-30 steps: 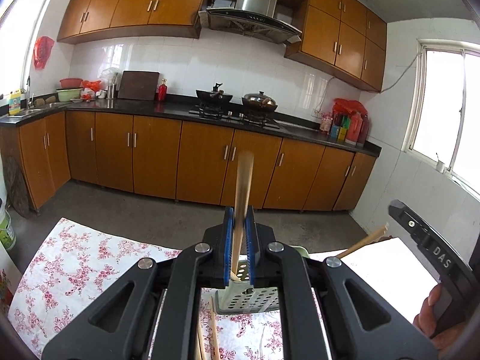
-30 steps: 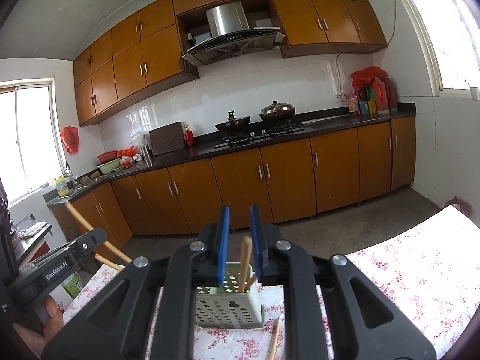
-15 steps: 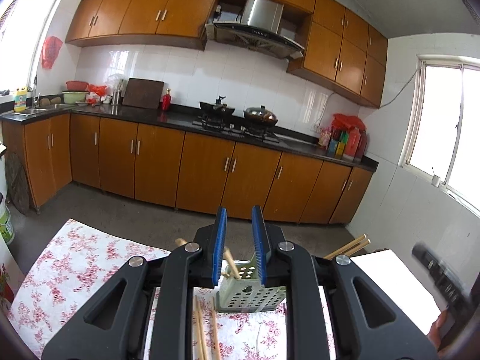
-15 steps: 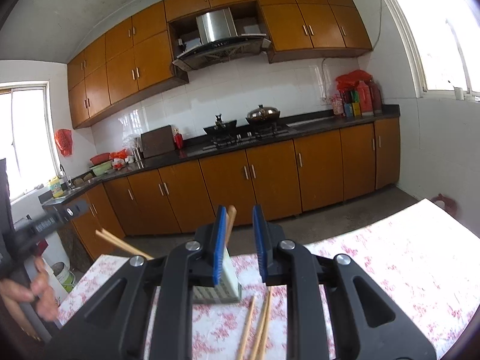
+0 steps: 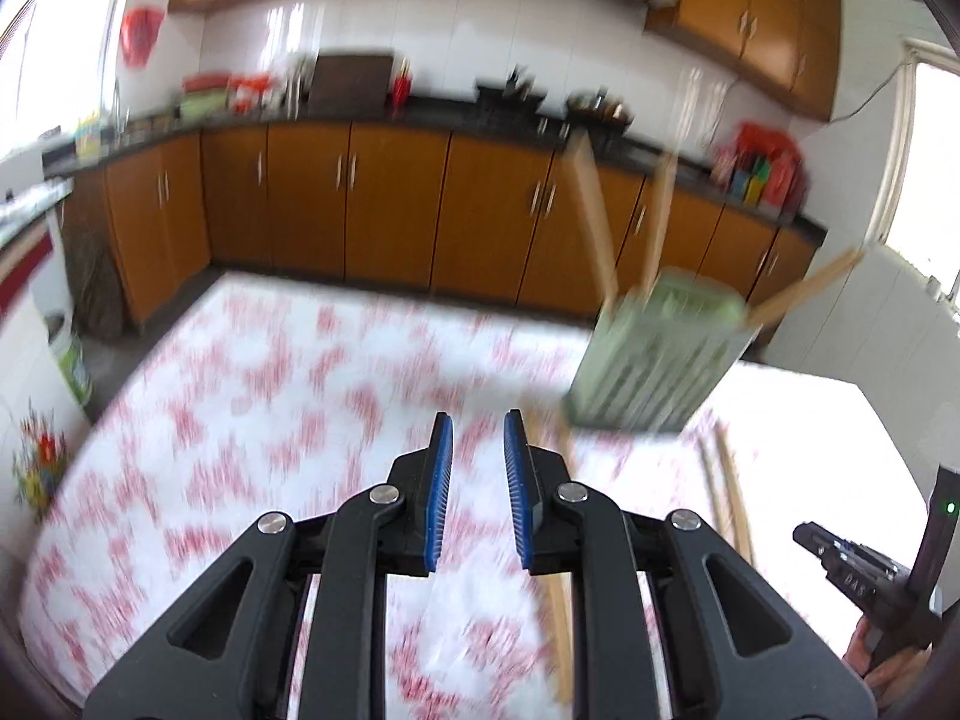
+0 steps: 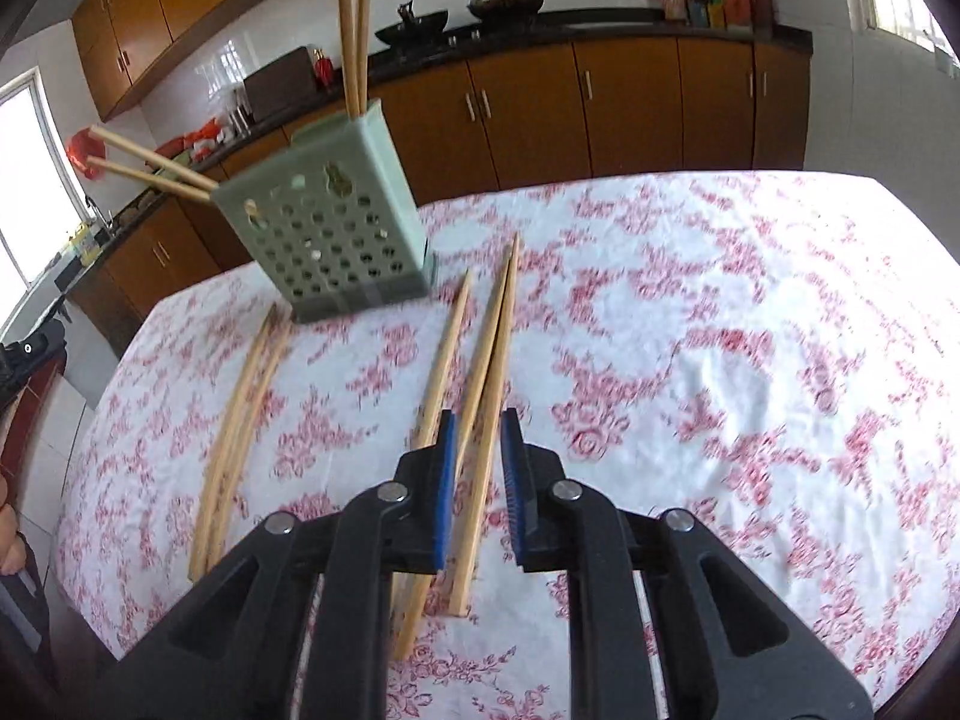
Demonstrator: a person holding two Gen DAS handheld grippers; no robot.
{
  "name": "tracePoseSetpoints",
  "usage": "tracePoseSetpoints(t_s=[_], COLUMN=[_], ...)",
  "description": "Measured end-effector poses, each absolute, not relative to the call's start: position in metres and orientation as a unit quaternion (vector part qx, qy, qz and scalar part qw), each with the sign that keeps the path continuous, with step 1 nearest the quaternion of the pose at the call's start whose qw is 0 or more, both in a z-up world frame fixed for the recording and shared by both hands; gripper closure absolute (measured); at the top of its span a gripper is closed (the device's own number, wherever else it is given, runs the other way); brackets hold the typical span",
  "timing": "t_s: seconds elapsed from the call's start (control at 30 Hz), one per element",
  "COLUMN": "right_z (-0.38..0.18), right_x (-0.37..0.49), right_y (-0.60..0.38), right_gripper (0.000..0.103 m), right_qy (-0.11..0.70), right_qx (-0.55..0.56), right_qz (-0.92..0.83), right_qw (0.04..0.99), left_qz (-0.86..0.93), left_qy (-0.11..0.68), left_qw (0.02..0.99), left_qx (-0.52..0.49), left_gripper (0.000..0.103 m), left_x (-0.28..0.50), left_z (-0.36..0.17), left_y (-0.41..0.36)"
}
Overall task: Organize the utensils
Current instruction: 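Move both open tools back down to the loose chopsticks, then grasp a chopstick with the right tool while the left tool grasps another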
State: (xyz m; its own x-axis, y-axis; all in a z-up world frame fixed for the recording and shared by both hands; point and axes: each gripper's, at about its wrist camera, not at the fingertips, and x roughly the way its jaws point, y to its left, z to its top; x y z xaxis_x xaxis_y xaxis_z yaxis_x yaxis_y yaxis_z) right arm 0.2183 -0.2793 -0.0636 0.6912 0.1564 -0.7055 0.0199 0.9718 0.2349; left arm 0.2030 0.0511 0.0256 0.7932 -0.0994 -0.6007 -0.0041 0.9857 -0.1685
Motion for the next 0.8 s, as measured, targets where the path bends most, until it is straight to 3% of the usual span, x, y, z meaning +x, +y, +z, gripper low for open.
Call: tracePoseSetpoints(t_s=[0.27, 0.37, 0.6, 0.8], right_z=[-0.097, -0.101, -0.099, -0.1], right_x=[0.227, 0.229, 0.23, 0.226], right_y=[-0.264, -0.265, -0.32, -0.321], right_gripper=[0.089, 0.095, 0.096, 0.095], right_qy=[0.434, 0.433, 0.427, 0.425], right_qx=[0.077, 0.056, 0.102, 0.091], right_qz=[0.021, 0.0, -0.117, -0.108], right_qw=[0.897, 0.9, 0.891, 0.894], left_qz=[-0.045, -0.055, -0.09, -0.107], left_qy=[0.387, 0.4, 0.425, 0.441], left_qw=[0.916, 0.91, 0.897, 0.888], left_qx=[-0.093, -0.091, -0.082, -0.069], left_gripper=[0.085, 0.085, 0.085, 0.085], left_x=[0.197, 0.198, 0.202, 0.207], left_z=[-0.035, -0.045, -0.059, -0.069], left_y=[0.05, 0.042, 0.018, 0.002])
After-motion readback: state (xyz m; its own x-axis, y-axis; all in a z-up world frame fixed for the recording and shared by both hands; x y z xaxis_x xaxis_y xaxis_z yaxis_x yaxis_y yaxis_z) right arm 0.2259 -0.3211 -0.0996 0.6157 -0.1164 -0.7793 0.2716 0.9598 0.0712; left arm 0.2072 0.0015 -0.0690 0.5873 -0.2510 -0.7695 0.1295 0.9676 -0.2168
